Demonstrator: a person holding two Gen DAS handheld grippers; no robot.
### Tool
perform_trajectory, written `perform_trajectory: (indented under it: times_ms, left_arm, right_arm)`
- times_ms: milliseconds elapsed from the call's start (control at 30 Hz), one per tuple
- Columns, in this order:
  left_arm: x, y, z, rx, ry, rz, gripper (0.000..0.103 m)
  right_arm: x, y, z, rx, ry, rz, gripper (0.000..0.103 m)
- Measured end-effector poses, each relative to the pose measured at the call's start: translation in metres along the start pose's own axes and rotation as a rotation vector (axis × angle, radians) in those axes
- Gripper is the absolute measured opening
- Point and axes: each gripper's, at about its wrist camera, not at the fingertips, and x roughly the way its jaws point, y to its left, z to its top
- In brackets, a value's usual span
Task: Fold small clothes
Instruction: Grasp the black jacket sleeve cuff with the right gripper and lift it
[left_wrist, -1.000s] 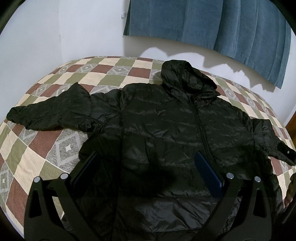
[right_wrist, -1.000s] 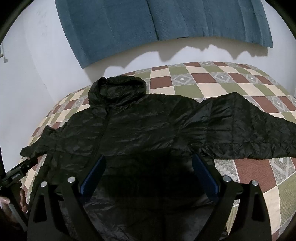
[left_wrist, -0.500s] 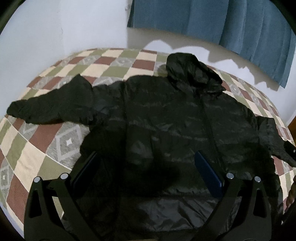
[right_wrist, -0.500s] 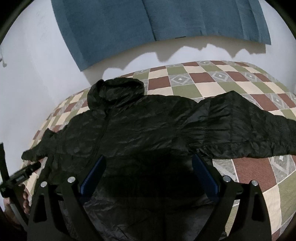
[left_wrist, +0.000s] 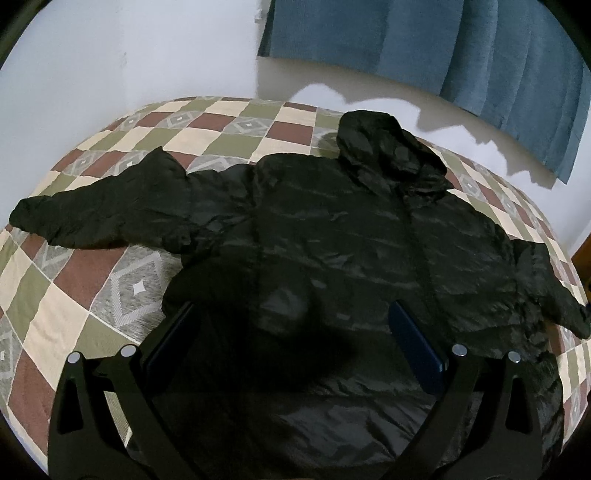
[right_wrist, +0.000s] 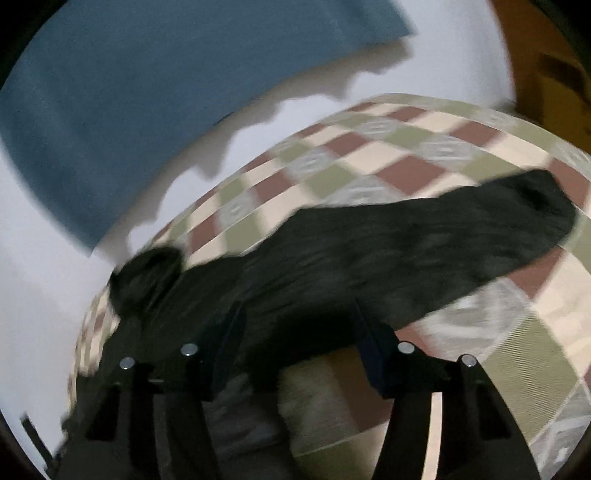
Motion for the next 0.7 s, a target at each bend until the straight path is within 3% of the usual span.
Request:
perform_trajectory:
  times_ms: [300,433,633,667,700]
  left_arm:
    - [0.005,0.012,0.003,-0.027,-0.009,0.006,0.101]
    - [0.005,0.013,0.003,-0.030,-0.013,0.007,0.101]
    - [0.008,0.017,0.003,-0.041,-0.006,0.010,0.101]
    - [0.008,0.019,0.003,-0.044,-0.004,0.011,0.101]
    - [0.009,0.020,0.003,-0.046,-0.004,0.012,0.101]
  right_arm:
    - [-0.025,-0.154,0.028,0.376,-0.131,-0.202,0.058]
    - [-0.017,-0.191,0.036,0.462,-0.127,-0.179,0.058]
    - [0.008,-0.212,0.044,0.505,-0.117,-0.107,0.058]
    - [0.010,-0.213,0.043,0.508,-0.113,-0.104,0.057]
    - [0.015,-0.215,0.044,0.511,-0.109,-0.111,0.049]
